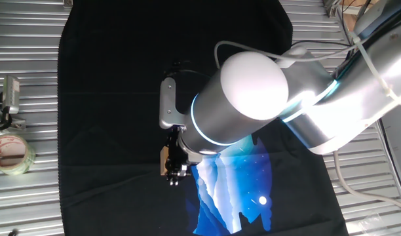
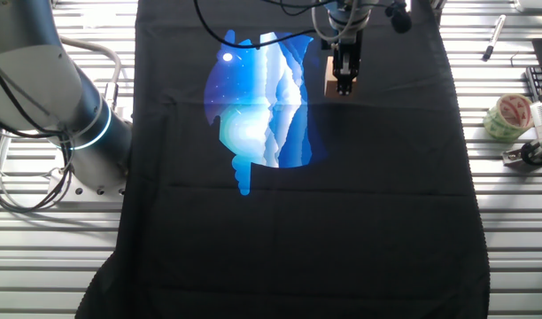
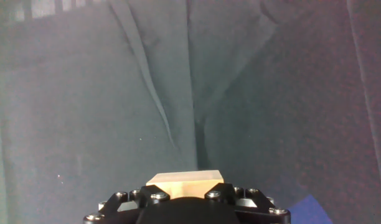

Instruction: Pick up the small block on the left and move it to the right

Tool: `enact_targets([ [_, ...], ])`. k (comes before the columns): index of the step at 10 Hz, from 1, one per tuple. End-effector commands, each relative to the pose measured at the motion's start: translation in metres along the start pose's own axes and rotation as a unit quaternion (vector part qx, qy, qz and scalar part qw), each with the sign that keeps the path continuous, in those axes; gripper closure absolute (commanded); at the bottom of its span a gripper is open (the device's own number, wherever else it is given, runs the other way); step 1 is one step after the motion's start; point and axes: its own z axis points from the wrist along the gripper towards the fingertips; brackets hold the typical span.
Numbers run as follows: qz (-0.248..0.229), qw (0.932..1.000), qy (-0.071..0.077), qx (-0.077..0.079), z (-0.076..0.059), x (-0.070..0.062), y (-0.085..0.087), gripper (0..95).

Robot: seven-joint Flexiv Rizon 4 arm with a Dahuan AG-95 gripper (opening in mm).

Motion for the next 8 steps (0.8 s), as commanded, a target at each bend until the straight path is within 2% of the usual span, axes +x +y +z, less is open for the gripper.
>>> enact_targets([
  [1, 0.001, 1.0000, 0.001, 0.000, 0.003, 0.000, -0.001, 95.0],
  [8, -0.001, 1.0000, -0.005, 0.000, 0.021, 0.003, -0.004, 95.0],
])
